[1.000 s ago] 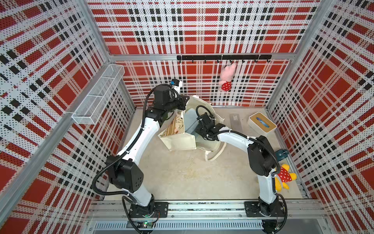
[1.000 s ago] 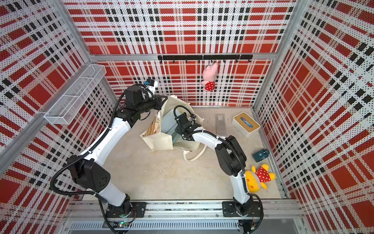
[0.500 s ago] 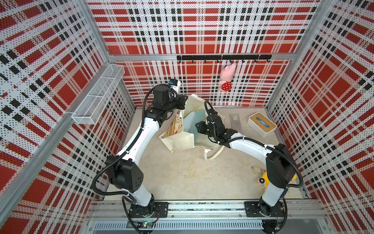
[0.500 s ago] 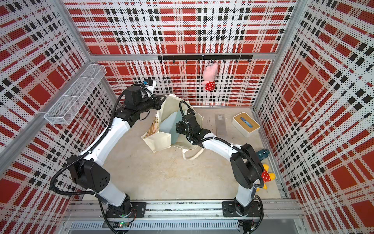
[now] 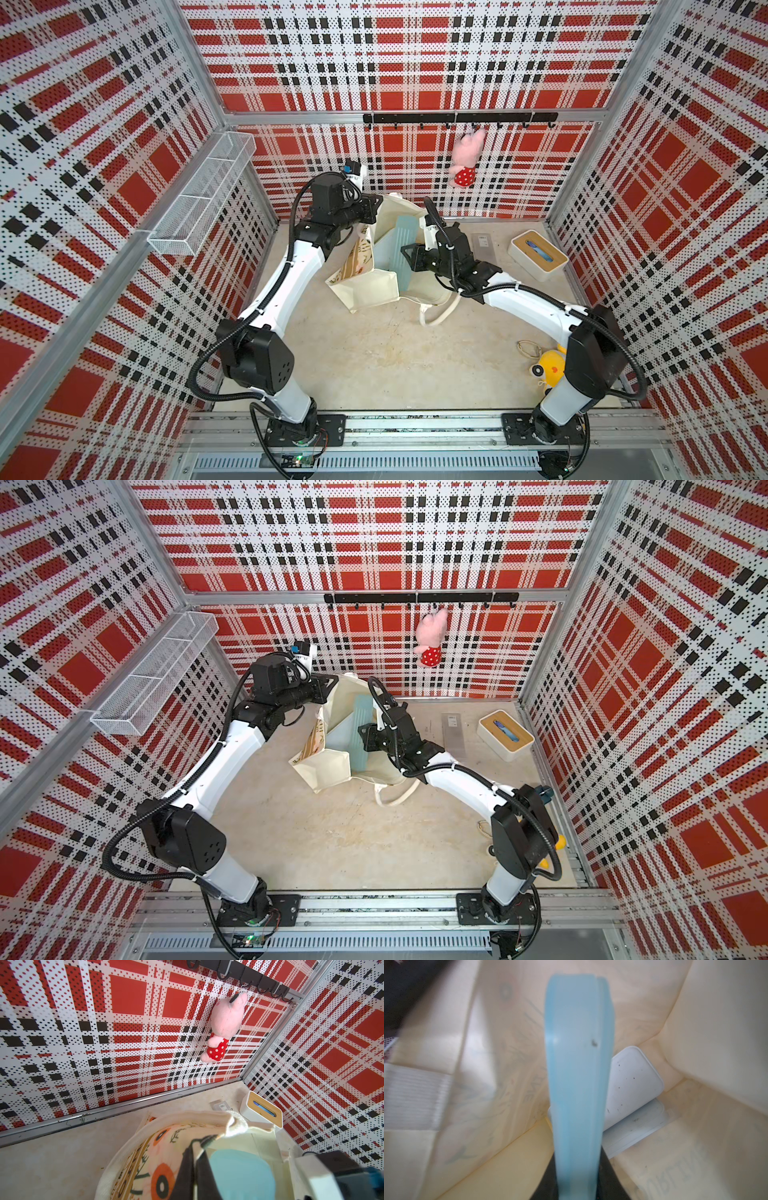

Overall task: Take out the pencil case from the canvas bag
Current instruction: Pick up the pencil case from the canvas bag.

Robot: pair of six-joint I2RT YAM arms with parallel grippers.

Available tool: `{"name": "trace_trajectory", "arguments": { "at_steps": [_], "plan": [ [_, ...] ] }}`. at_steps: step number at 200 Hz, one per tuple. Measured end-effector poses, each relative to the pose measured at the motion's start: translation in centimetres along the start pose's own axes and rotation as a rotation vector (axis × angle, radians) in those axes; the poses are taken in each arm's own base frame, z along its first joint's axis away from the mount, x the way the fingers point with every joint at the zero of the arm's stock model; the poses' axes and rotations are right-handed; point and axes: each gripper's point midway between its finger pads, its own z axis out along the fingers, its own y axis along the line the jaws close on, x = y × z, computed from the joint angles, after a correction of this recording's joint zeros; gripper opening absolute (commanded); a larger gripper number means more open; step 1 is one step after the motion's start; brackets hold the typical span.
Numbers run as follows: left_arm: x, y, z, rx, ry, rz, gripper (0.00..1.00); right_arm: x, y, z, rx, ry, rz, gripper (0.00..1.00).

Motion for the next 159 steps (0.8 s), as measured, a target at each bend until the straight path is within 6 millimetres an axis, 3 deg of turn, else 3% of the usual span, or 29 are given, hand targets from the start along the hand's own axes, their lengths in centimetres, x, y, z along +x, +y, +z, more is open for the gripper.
{"name": "trace_trajectory", "arguments": {
  "at_steps": [35,76,126,159],
  "plan": [
    [-0.1,0.2,0.0,-0.013,-0.003,0.005,0.0,-3.1,1.1,-4.2,-0.047,-0.073,-0.05,0.01],
    [-0.6,1.0,-0.5,-0.051,0.001,0.037,0.0,-6.3,0.5,-9.0,-0.061,-0.136,-0.077,0.03],
    [-2.7,5.0,-2.5,-0.154,-0.016,0.044,0.0,-9.0,-3.2,-14.6,0.052,-0.213,-0.081,0.02],
    [-4.1,6.6,-3.6,-0.196,-0.033,0.062,0.0,-9.1,-7.3,-16.1,0.214,-0.2,-0.056,0.01]
  ]
}}
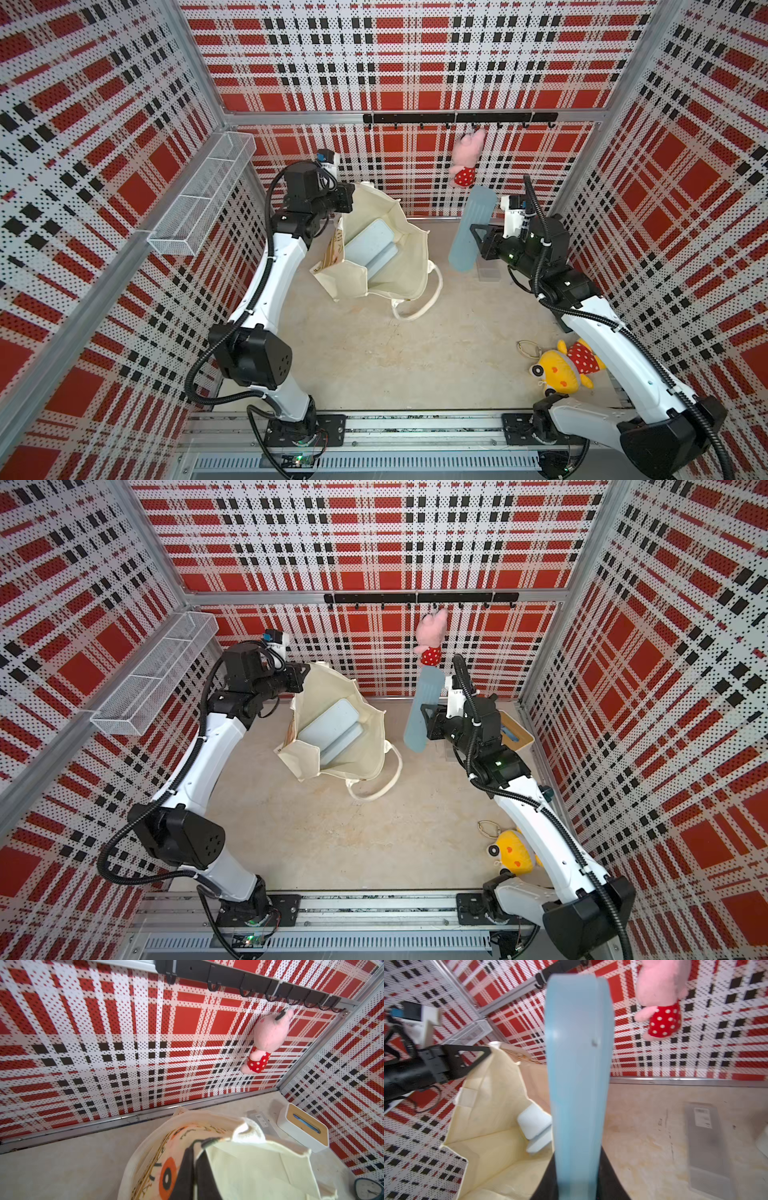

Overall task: Take out the pencil case from the canvas bag
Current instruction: Pick up the pencil case from the canvas bag, then place the pencil case at the center of the board.

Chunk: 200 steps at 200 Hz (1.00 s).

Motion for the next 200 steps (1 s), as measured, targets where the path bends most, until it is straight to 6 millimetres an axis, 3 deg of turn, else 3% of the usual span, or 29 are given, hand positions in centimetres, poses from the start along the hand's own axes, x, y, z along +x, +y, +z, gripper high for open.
{"name": "trace_trajectory", "arguments": {
  "at_steps": [44,133,173,200],
  "plan": [
    [-0.9,1.1,-0.6,-0.031,-0.013,0.019,0.0,4.6,-5.7,3.4,0.222,0.219,0.03,0.01],
    [-0.2,1.3,-0.4,-0.046,0.007,0.0,0.0,15.2,-12.1,11.4,0.454,0.7,0.034,0.02],
    [0.2,0.5,-0.2,-0.028,0.016,-0.007,0.0,17.9,-14.5,13.4,0.547,0.818,0.008,0.02],
    [0.6,0.6,0.0,-0.028,0.024,-0.01,0.0,18.1,-15.8,14.1,0.607,0.854,-0.016,0.03]
  ]
}}
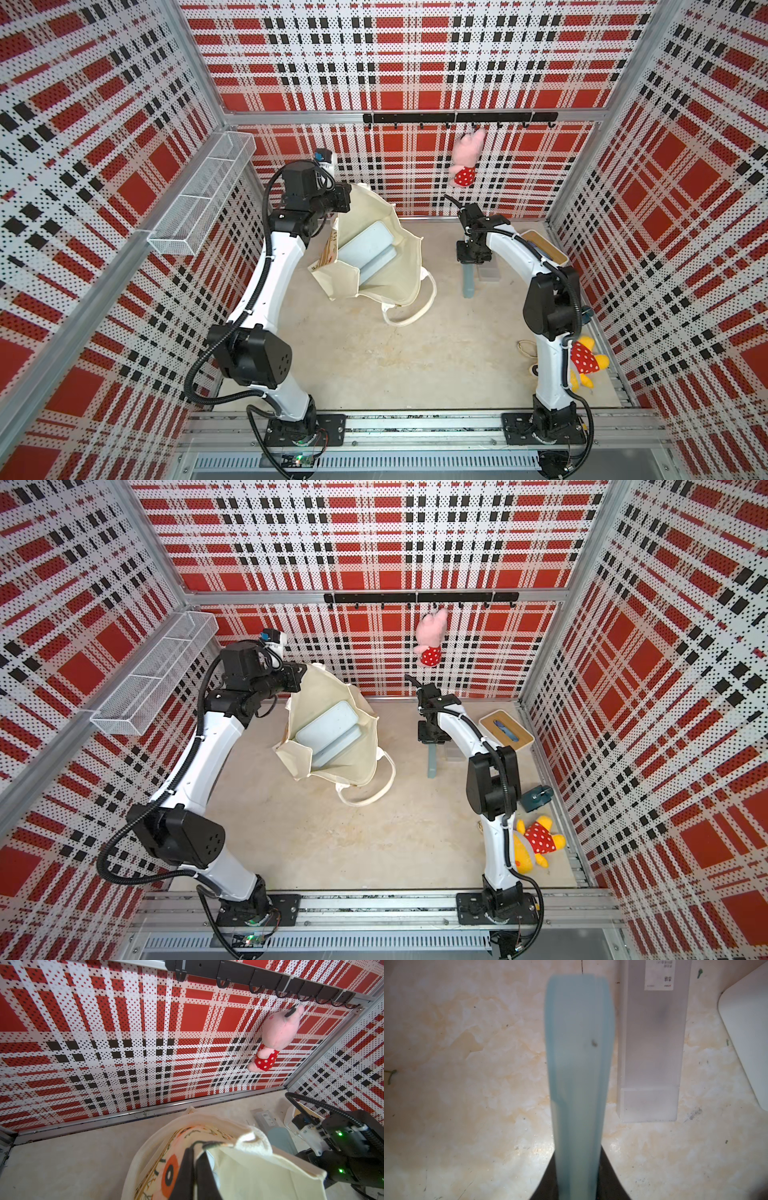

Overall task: Take out the pencil case from the canvas bag
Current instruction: Place the pencil case at the center of the board.

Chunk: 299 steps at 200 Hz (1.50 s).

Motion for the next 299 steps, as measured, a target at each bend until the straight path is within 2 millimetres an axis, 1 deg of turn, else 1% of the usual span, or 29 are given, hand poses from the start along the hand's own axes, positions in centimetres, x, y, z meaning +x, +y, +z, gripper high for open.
{"name": "trace_trajectory", "arguments": {
  "at_steps": [35,81,103,135,161,174,203,227,238,256,277,292,299],
  "plan": [
    [0.6,0.2,0.2,-0.008,0.011,-0.003,0.0,-1.7,-0.3,1.6,0.065,0.004,-0.001,0.04],
    [1.1,0.3,-0.1,-0.013,0.015,-0.005,0.0,-2.3,-0.3,3.8,0.101,0.032,-0.002,0.04],
    [1.1,0.3,-0.1,-0.013,0.013,-0.004,0.0,-2.8,0.0,4.0,0.082,0.028,-0.005,0.04],
    [1.1,0.3,-0.3,-0.012,0.012,-0.005,0.0,-3.7,0.8,3.9,-0.007,0.019,-0.018,0.04],
    [1.1,0.2,-0.3,-0.011,0.01,-0.006,0.0,-5.1,-0.2,3.7,-0.017,-0.006,-0.008,0.04],
    [1.1,0.2,-0.3,-0.009,0.011,-0.008,0.0,-5.4,-0.7,3.7,-0.01,-0.015,-0.007,0.05],
    [1.1,0.1,-0.3,-0.007,0.011,-0.011,0.0,-5.3,-1.8,4.0,0.025,-0.004,0.002,0.06],
    [1.1,0.1,-0.3,-0.007,0.011,-0.014,0.0,-4.9,-2.0,5.0,0.044,0.014,0.004,0.09],
    [1.1,0.1,-0.3,-0.007,0.012,-0.015,0.0,-5.1,-2.0,5.2,0.049,0.013,0.006,0.11],
    [1.1,0.1,-0.3,-0.007,0.012,-0.015,0.0,-5.2,-2.1,5.3,0.052,0.011,0.01,0.18],
    [1.1,0.1,-0.3,-0.007,0.013,-0.015,0.0,-5.5,-2.1,5.3,0.052,0.002,0.019,0.3],
    [1.1,0.1,-0.3,-0.007,0.013,-0.016,0.0,-5.6,-2.0,5.5,0.05,-0.003,0.023,0.36],
    [1.1,0.1,-0.3,-0.007,0.013,-0.016,0.0,-5.7,-1.9,5.7,0.048,-0.003,0.026,0.38]
  ]
}}
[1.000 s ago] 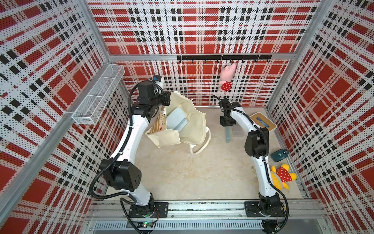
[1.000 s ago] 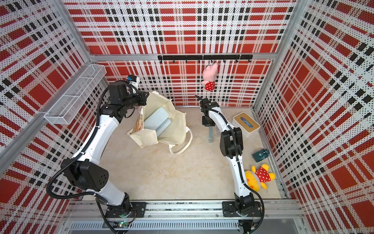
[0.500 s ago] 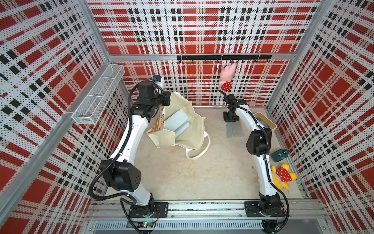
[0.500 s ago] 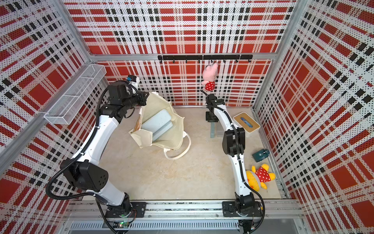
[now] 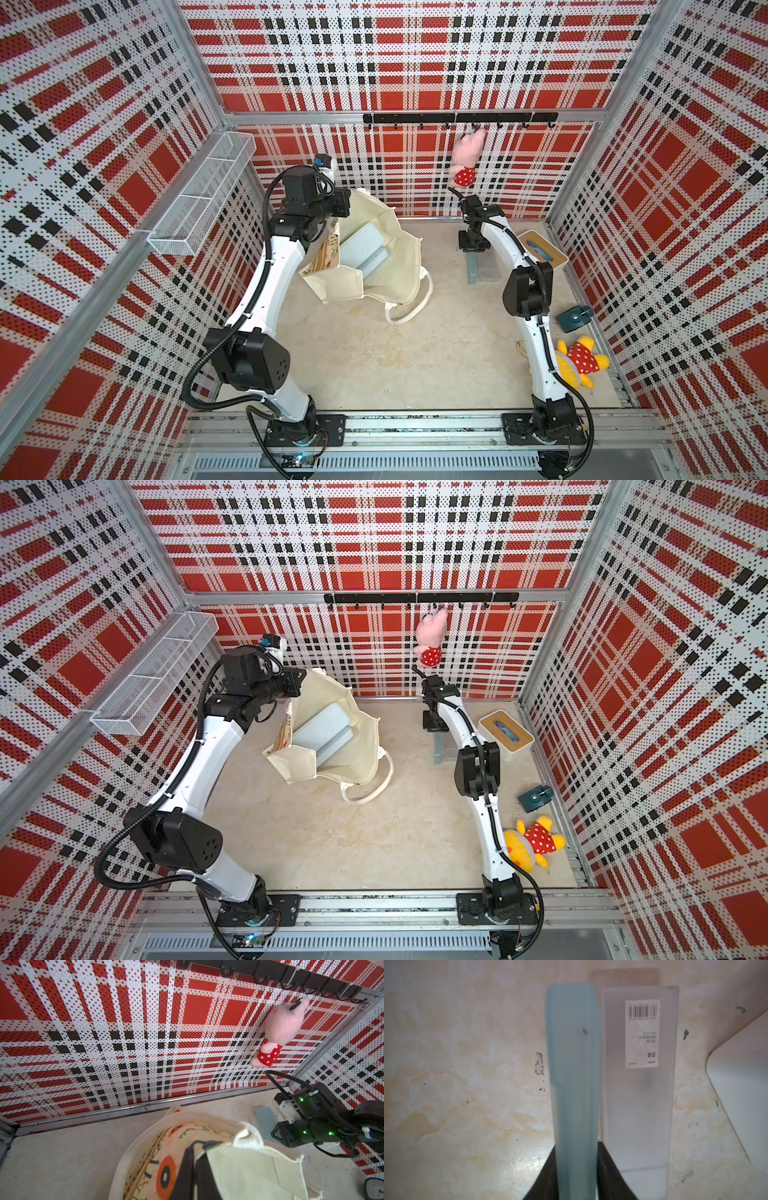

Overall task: Take out the pencil case from the canvas bag
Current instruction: Place the pencil case at the center of the board.

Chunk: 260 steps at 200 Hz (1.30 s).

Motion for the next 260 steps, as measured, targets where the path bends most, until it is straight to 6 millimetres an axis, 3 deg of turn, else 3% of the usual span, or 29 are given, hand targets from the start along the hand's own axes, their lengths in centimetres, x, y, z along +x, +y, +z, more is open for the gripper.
{"name": "trace_trajectory", "arguments": {
  "at_steps": [26,74,107,132,181,225,260],
  "plan": [
    [0.0,0.0,0.0,0.002,0.001,-0.002,0.0,-0.1,0.3,0.4,-0.016,0.0,0.006,0.44],
    [0.0,-0.1,0.0,0.007,0.002,-0.003,0.0,-0.3,1.4,0.9,-0.072,-0.007,0.014,0.45],
    [0.0,-0.1,0.0,0.008,0.002,-0.003,0.0,0.9,2.3,2.2,-0.109,0.03,0.008,0.49],
    [0.0,-0.2,0.0,0.01,0.002,-0.005,0.0,1.0,3.0,2.1,-0.125,0.021,-0.003,0.5],
    [0.1,-0.2,0.0,0.01,0.003,-0.005,0.0,1.3,4.7,1.0,-0.155,-0.003,-0.034,0.71],
    [0.6,0.0,0.3,0.011,0.006,-0.008,0.0,2.2,5.7,1.1,-0.147,0.006,-0.064,0.75],
    [0.6,0.1,0.3,0.012,-0.001,-0.011,0.0,2.9,5.3,1.5,-0.096,0.014,-0.074,0.79]
  ]
}}
